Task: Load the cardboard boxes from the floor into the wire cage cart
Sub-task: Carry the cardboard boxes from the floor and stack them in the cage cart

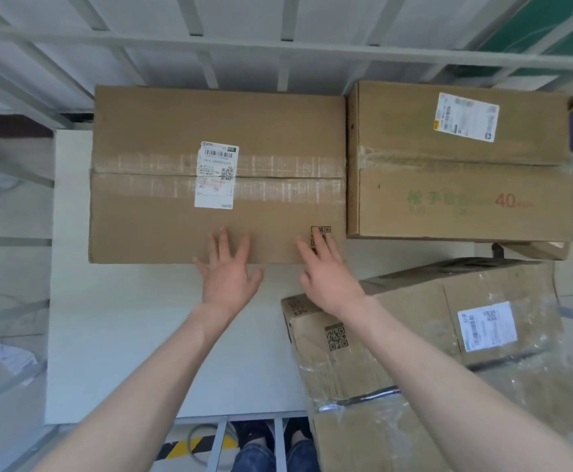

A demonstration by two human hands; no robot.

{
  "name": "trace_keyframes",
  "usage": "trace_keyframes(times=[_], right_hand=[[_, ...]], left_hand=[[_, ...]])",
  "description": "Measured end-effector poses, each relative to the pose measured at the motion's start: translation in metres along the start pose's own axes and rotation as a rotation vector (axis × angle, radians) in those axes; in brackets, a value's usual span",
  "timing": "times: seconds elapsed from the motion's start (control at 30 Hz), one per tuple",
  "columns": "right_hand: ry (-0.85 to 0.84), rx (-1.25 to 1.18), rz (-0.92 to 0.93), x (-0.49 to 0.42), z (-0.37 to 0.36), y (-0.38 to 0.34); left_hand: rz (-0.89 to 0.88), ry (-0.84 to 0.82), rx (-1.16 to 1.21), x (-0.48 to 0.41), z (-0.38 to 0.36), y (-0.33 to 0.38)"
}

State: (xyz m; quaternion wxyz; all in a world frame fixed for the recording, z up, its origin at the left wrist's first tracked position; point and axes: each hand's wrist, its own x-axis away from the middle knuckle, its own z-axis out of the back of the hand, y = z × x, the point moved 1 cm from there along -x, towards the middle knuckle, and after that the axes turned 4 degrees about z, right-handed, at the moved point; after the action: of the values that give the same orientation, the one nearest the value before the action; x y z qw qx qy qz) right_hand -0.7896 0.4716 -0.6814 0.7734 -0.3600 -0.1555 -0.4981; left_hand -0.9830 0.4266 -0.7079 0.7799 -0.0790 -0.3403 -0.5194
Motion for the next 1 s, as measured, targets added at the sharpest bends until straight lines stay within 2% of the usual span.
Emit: trace_keyframes(times=[0.07,0.13,0.27,0.37,0.43,0.53,0.67,0.83,1.0], right_hand=[[0.093,-0.06,0.022,0.042,-0.007,0.01],[0.118,-0.089,-0.047,0.087,-0.014,0.032],[0.153,-0.066,-0.324,0.17,-0.016,0.114],[0.058,0.023,-0.542,0.214,-0.012,0.179],[0.008,0.017,-0.669,0.232,-0.008,0.216],[0.039,-0.015,-0.794,0.242,0.004,0.265],[0.006,-0.097,-0.83,0.241,0.015,0.301],[0.039,-0.19,-0.837,0.249,-0.005,0.288],[0.003,-0.268,-0.825,0.255,-0.018,0.247]], left_hand=[[0.091,-0.041,0.269,0.048,-0.017,0.013],[0.173,-0.196,0.492,0.101,-0.035,0.025],[0.315,-0.49,0.7,0.188,-0.069,0.051],[0.297,-0.556,0.862,0.21,-0.085,0.075],[0.31,-0.537,0.903,0.207,-0.098,0.084],[0.468,-0.401,0.985,0.192,-0.114,0.09],[0.505,-0.25,0.931,0.179,-0.126,0.087],[0.466,-0.174,0.83,0.158,-0.12,0.078],[0.461,-0.107,0.714,0.144,-0.104,0.045]])
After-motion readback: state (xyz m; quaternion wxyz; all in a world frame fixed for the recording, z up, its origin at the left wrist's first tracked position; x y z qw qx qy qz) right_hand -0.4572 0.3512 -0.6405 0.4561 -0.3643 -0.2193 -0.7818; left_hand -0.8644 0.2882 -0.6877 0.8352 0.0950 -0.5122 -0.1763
